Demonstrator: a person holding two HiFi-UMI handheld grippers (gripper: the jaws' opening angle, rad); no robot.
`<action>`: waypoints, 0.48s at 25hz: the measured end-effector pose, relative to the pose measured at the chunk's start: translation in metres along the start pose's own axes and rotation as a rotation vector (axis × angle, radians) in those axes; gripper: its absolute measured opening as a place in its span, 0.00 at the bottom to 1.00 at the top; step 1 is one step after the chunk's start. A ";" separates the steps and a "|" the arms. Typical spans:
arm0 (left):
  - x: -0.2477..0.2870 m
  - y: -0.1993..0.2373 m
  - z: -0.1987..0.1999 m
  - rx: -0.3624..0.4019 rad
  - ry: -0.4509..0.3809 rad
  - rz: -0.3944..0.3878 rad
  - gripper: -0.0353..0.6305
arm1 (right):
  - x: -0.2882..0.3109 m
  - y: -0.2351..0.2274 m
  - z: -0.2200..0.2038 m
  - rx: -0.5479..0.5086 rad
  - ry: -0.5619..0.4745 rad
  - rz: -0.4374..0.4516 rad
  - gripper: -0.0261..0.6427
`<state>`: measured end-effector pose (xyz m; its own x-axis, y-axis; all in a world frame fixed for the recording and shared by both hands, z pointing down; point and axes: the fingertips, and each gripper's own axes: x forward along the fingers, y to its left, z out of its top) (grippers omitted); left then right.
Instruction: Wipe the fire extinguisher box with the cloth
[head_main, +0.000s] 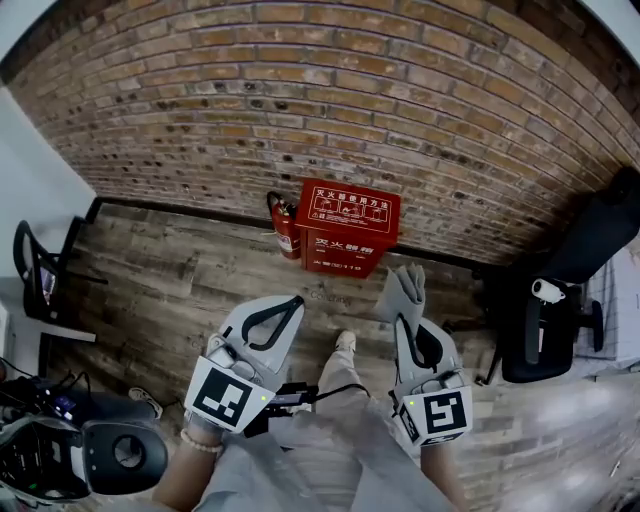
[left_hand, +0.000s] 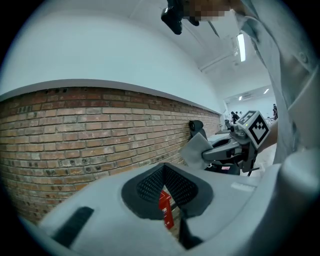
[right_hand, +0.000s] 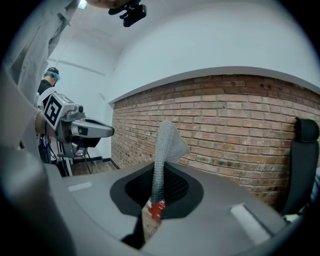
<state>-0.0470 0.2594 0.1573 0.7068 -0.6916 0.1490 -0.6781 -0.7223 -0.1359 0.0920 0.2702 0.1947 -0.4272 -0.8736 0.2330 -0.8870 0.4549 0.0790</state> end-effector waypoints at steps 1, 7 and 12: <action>0.009 0.004 0.000 -0.003 0.003 0.005 0.05 | 0.008 -0.007 -0.001 0.003 0.005 0.009 0.07; 0.068 0.032 -0.004 -0.068 0.036 0.051 0.05 | 0.061 -0.052 -0.009 0.012 0.076 0.083 0.07; 0.117 0.053 -0.005 -0.114 0.061 0.092 0.05 | 0.100 -0.091 -0.010 0.014 0.084 0.140 0.07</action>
<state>-0.0013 0.1403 0.1725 0.6296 -0.7505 0.2008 -0.7602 -0.6485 -0.0402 0.1317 0.1433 0.2202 -0.5310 -0.7841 0.3213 -0.8225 0.5681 0.0271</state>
